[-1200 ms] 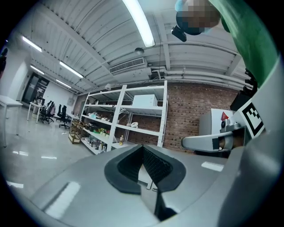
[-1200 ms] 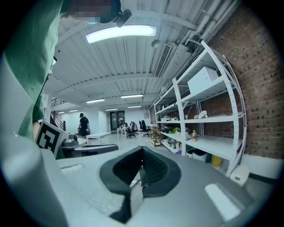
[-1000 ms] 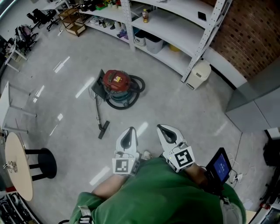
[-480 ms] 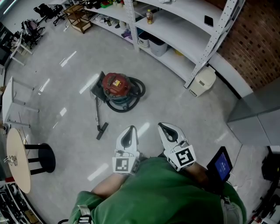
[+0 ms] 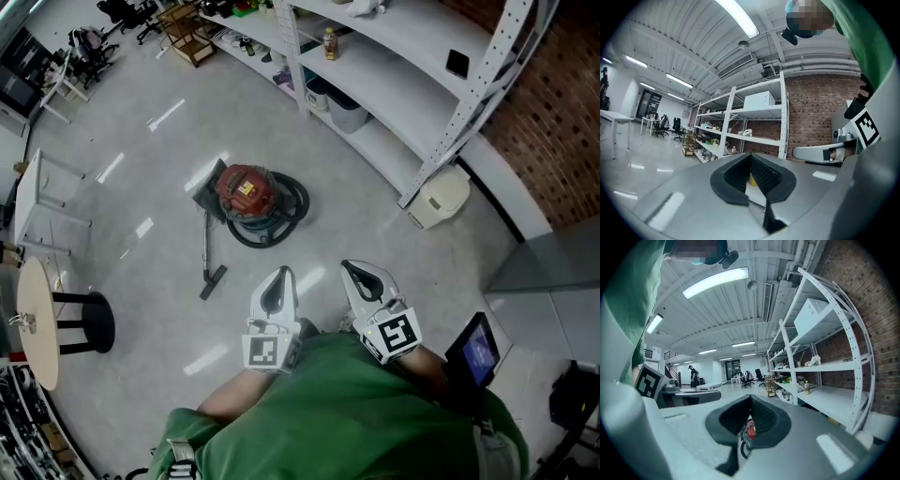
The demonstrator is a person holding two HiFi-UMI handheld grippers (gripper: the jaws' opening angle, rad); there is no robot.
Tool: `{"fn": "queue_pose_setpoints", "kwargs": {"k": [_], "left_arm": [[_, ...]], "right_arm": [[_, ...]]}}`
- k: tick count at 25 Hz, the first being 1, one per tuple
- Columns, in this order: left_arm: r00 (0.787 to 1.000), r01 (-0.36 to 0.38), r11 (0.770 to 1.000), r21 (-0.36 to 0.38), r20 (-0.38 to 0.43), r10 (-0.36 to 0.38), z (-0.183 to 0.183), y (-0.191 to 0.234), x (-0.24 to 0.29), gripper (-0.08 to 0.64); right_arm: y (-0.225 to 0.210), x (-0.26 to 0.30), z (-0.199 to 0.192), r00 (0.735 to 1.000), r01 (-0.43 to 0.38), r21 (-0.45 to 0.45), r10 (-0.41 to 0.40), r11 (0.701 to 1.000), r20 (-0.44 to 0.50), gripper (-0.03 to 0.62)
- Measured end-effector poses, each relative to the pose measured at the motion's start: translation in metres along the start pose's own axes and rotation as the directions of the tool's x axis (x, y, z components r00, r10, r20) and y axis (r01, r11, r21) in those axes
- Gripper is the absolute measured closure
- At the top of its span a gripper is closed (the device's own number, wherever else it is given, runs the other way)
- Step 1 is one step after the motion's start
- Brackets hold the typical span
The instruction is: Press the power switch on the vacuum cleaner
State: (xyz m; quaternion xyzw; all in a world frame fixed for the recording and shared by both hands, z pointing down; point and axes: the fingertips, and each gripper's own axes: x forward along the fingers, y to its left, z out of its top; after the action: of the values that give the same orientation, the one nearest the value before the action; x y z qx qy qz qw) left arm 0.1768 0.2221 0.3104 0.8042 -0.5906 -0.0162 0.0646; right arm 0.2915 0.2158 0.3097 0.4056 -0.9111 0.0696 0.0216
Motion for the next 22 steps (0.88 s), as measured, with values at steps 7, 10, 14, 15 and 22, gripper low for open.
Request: {"fn": "queue_pose_setpoints", "kwargs": {"k": [7, 10, 14, 15, 22], "left_arm": [[0.999, -0.032, 0.999, 0.004, -0.009, 0.032, 0.001, -0.007, 0.033, 0.552], [0.998, -0.056, 0.998, -0.008, -0.014, 0.056, 0.001, 0.000, 0.043, 0.552], [0.996, -0.088, 0.996, -0.020, -0.012, 0.088, 0.003, 0.017, 0.059, 0.552], [0.995, -0.097, 0.995, -0.023, -0.012, 0.097, 0.002, 0.024, 0.062, 0.552], [0.983, -0.181, 0.982, -0.047, 0.003, 0.181, 0.001, 0.089, 0.087, 0.552]], "right_arm": [[-0.030, 0.016, 0.002, 0.999, -0.040, 0.022, 0.040, 0.999, -0.006, 0.592], [-0.036, 0.029, 0.003, 0.998, -0.062, 0.021, 0.062, 0.998, -0.021, 0.592], [-0.042, 0.053, 0.006, 0.995, -0.096, 0.014, 0.096, 0.995, -0.038, 0.592], [-0.043, 0.062, 0.005, 0.993, -0.104, 0.014, 0.105, 0.994, -0.045, 0.592], [-0.037, 0.139, 0.008, 0.981, -0.184, -0.019, 0.183, 0.983, -0.064, 0.592]]}}
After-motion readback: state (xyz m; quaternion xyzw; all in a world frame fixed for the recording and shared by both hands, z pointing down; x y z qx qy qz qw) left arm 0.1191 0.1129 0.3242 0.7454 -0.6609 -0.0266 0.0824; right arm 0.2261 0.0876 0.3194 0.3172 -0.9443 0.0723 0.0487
